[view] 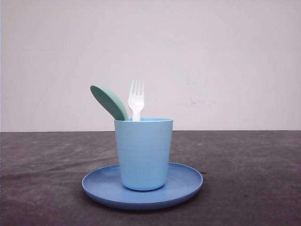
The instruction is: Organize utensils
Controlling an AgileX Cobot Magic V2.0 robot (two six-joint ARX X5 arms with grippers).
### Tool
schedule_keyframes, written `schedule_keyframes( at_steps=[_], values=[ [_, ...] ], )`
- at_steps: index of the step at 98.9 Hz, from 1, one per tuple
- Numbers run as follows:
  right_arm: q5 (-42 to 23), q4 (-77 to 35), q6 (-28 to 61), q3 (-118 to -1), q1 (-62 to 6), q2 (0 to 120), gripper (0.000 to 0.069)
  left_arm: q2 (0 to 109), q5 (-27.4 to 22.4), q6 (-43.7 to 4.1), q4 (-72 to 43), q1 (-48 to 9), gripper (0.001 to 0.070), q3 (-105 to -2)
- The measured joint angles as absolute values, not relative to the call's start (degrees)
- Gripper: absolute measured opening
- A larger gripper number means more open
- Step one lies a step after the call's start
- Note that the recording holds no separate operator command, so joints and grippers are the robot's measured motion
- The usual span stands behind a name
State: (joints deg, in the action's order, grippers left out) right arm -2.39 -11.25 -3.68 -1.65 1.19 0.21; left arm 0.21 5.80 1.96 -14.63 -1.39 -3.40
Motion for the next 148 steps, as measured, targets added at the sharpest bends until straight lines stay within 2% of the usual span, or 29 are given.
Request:
schedule_keyframes(
  at_steps=[148],
  values=[
    [-1.06, -9.63, -4.95, -0.95, 1.19, 0.3, 0.0004, 0.21, 5.78, 1.98, -14.61, -1.39, 0.0025, -3.4]
  ],
)
